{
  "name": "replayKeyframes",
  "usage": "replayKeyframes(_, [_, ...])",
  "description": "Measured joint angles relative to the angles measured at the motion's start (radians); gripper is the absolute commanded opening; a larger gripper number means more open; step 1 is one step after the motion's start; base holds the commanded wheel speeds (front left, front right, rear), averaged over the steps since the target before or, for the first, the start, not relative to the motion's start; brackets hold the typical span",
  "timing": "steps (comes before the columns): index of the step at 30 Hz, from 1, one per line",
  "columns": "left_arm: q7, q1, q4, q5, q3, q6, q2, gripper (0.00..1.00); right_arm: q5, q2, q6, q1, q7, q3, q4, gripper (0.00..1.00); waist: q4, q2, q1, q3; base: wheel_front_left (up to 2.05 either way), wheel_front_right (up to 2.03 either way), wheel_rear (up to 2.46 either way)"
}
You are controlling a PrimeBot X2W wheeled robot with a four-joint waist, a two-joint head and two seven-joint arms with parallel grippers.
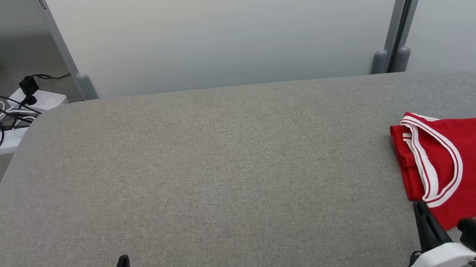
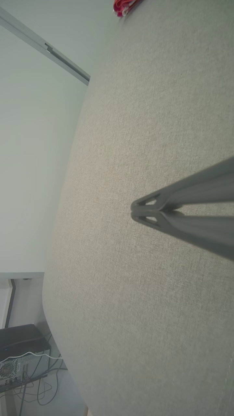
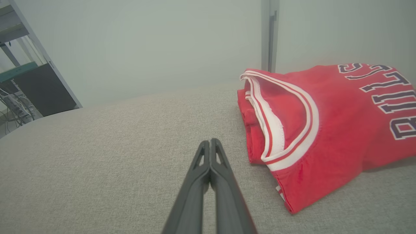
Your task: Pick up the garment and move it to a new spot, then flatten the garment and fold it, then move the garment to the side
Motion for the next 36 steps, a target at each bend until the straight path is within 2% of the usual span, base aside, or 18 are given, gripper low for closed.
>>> replayKeyframes(36, [0.101, -0.023, -0.047, -0.409, 0.018, -0.027, 0.001, 0.0, 0.427, 0.001, 0.0, 0.0, 0.103, -0.031, -0.044, 0.0, -0.003, 0.0, -0.0003, 0.021, 0.0, 0.0, 0.0])
